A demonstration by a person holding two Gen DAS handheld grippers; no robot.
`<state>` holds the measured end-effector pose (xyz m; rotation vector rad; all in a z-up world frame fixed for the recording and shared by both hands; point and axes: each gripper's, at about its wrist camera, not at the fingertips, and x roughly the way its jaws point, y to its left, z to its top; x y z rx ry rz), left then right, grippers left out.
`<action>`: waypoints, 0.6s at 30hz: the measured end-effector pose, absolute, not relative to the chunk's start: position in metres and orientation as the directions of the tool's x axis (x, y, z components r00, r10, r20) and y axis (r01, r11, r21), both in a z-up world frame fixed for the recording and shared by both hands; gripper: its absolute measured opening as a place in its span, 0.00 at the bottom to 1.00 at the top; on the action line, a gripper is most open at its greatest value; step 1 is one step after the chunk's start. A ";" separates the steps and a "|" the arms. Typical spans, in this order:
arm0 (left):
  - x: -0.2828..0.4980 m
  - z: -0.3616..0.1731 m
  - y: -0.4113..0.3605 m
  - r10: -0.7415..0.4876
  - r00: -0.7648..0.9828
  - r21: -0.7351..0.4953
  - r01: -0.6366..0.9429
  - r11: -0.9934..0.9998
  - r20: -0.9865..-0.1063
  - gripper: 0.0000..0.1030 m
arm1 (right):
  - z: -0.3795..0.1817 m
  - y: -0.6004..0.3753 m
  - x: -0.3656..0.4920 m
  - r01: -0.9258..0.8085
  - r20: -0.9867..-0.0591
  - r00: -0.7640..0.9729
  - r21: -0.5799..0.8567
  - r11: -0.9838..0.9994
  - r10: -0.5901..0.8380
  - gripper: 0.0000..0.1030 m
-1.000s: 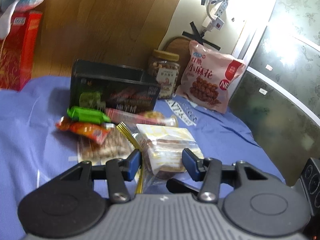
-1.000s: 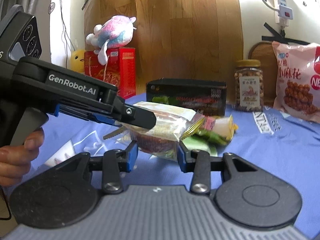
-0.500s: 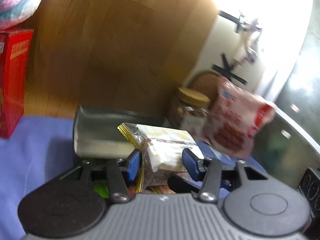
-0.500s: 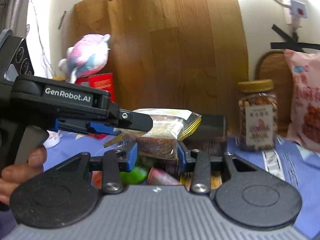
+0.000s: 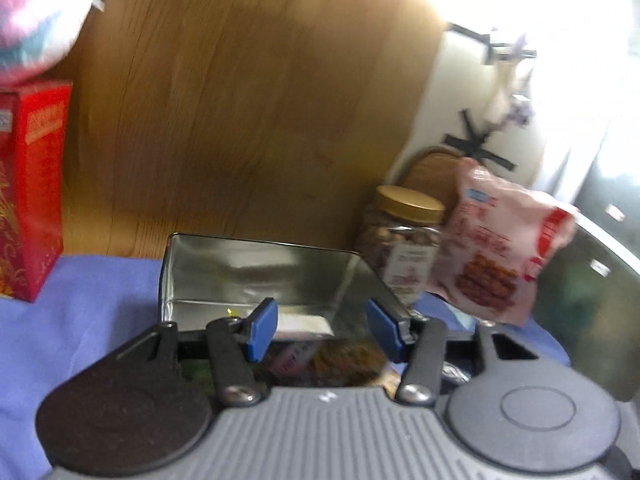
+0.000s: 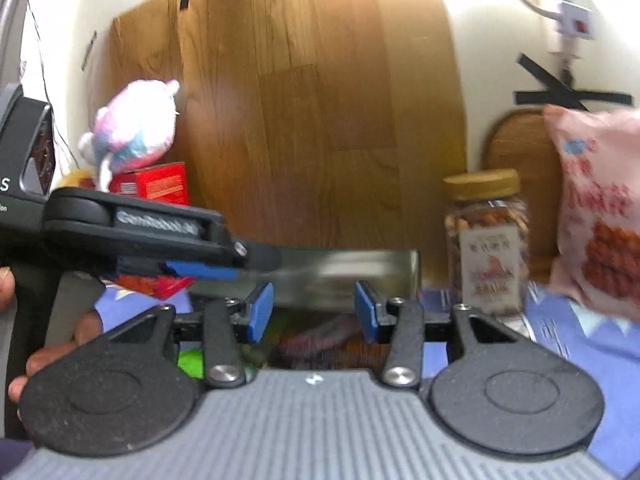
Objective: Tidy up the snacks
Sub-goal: 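Move the left tool back toward the snack pile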
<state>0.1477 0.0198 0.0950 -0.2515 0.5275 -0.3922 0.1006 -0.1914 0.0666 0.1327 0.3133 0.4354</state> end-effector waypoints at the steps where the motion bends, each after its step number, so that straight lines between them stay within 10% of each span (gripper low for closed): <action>1: 0.135 0.096 0.019 -0.437 0.789 -0.330 0.312 0.891 -0.433 0.50 | 0.062 -0.196 0.087 -0.393 -0.275 0.856 0.205 0.896 0.438 0.47; 18: 0.040 0.036 0.034 -0.397 0.743 -0.278 0.287 0.917 -0.540 0.51 | 0.000 -0.232 0.036 -0.284 -0.386 0.782 0.477 0.832 0.489 0.49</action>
